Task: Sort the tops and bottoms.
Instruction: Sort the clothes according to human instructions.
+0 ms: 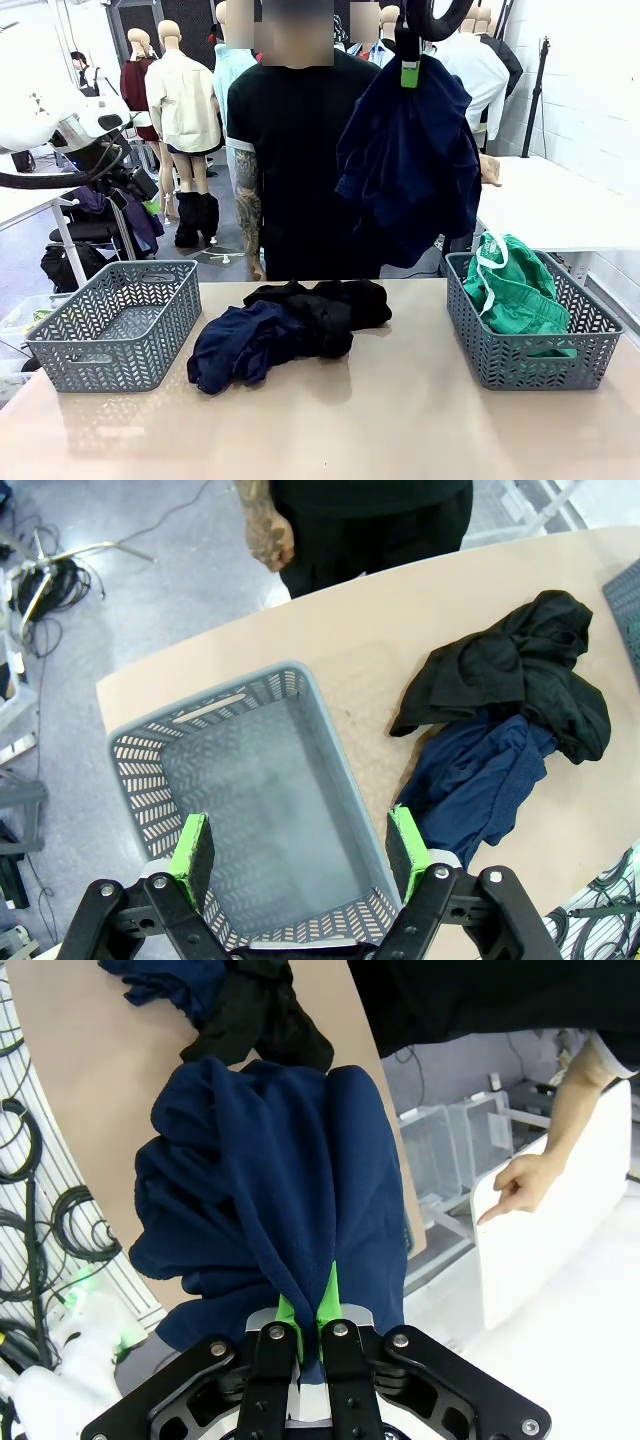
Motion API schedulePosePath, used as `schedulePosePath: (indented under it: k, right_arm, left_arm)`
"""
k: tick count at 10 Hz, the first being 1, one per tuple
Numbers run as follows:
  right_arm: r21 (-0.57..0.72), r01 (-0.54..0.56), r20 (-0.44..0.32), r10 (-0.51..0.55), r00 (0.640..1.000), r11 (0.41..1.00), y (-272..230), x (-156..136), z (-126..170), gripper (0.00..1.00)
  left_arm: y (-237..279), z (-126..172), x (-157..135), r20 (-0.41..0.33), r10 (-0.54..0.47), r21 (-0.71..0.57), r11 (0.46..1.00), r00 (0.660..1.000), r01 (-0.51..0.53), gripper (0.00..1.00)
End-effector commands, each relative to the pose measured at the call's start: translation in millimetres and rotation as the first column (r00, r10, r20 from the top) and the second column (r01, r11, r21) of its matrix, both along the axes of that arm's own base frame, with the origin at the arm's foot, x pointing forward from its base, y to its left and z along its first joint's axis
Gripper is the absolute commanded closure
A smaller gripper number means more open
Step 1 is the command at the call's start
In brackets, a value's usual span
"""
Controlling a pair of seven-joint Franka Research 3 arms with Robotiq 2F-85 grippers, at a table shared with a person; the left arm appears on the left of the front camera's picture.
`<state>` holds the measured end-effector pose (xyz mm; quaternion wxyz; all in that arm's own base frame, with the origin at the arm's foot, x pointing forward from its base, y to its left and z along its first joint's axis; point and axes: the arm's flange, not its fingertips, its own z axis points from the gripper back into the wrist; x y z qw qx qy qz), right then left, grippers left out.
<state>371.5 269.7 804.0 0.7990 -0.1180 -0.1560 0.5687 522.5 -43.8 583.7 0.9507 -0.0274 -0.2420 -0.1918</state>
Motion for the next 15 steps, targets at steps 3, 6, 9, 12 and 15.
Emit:
schedulePosePath:
  k: [3, 6, 9, 12, 15]
  right_arm:
    - [0.002, -0.014, 0.025, 0.014, 1.000, 1.000, -4, -2, -5, 1.00]
    - [0.038, 0.079, 0.042, -0.080, 0.996, 0.996, -31, -1, 4, 1.00]
    - [0.127, 0.209, 0.043, -0.216, 0.976, 0.970, -93, 3, 0, 1.00]
    - [0.191, 0.298, -0.021, -0.300, 0.954, 0.935, -141, 38, -44, 1.00]
    - [0.271, 0.480, 0.000, -0.499, 0.867, 0.834, -181, 75, -96, 1.00]
  left_arm:
    - [1, 3, 1, -0.007, 0.017, -0.003, 1.000, 1.000, -0.017, 0.11]
    - [1, 3, 1, -0.007, 0.017, -0.003, 1.000, 1.000, -0.017, 0.11]
    - [1, 3, 1, -0.007, 0.017, -0.003, 1.000, 1.000, -0.017, 0.11]
    - [1, 3, 1, -0.007, 0.017, -0.003, 1.000, 1.000, -0.017, 0.11]
    - [1, 3, 1, -0.007, 0.017, -0.003, 1.000, 1.000, -0.017, 0.11]
